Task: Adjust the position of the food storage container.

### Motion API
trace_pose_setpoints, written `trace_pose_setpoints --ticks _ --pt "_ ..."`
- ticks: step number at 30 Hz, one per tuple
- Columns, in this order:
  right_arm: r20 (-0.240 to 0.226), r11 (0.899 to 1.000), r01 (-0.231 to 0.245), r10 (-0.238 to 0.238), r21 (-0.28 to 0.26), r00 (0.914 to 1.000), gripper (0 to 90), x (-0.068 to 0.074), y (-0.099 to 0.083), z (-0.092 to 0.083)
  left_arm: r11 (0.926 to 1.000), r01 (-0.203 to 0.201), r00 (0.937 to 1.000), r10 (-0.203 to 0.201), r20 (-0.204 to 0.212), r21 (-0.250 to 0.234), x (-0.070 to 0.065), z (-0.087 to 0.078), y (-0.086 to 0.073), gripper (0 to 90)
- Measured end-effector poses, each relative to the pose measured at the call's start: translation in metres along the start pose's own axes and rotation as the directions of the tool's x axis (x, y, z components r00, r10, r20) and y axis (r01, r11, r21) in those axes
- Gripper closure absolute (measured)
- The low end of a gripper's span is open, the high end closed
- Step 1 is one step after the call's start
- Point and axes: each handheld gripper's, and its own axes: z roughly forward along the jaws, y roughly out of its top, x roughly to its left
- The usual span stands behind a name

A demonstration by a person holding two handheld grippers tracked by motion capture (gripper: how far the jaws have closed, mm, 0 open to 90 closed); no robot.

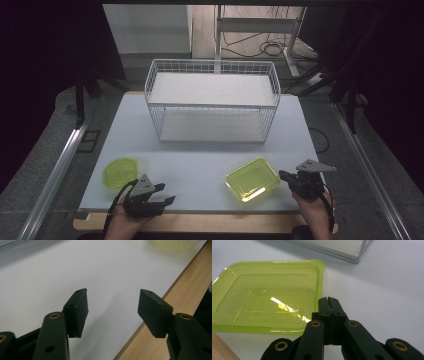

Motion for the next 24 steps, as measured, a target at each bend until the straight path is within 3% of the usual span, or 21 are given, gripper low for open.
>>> trace_pose_setpoints --ticks 10,17,24 --pt "0.011 0.999 -0.006 0.005 0.033 0.9999 89.1 -0.003 -0.003 0.005 1.0 0.002 1.0 -0.002 0.001 0.01 0.001 0.001 -0.001 38.5" --pt "-0.036 0.998 0.005 -0.003 0.058 0.9994 89.1 0.006 -0.001 0.008 0.9998 0.007 1.0 -0.007 -0.003 0.016 0.002 0.001 -0.002 38.7" --pt "-0.082 0.996 0.03 -0.024 0.079 0.9963 89.1 0.018 0.002 0.011 0.9996 0.015 0.9998 -0.015 0.012 0.023 0.002 0.002 -0.002 46.0"
